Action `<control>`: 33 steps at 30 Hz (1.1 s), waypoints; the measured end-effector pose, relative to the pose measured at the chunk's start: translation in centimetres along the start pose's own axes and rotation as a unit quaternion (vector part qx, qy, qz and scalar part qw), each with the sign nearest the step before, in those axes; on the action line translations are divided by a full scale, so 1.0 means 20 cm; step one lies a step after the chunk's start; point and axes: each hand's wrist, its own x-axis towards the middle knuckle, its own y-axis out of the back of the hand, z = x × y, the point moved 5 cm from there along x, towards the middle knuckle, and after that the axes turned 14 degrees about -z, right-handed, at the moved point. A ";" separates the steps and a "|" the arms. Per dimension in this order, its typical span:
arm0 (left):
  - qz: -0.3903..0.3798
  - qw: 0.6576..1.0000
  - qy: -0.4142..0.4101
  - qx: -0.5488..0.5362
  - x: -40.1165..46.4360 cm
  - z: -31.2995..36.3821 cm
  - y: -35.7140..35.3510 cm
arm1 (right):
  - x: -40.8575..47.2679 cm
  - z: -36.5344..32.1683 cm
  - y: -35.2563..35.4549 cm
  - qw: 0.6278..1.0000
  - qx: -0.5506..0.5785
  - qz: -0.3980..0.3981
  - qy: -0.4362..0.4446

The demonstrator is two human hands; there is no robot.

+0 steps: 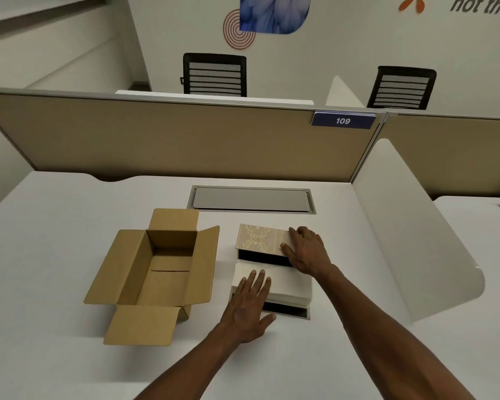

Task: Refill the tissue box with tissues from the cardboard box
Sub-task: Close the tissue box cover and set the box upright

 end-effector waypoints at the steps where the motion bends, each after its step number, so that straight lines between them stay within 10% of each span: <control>1: -0.004 1.000 -0.001 -0.002 0.00 0.00 0.01 | 0.00 0.00 0.00 1.000 -0.006 -0.001 -0.002; 20: -0.012 0.999 0.023 -0.030 -0.01 0.00 0.00 | -0.15 -0.07 -0.10 0.999 -0.032 -0.011 0.006; 33: -0.006 0.999 0.012 -0.037 -0.03 0.00 0.01 | 0.07 -0.17 -0.04 0.973 0.026 -0.224 0.040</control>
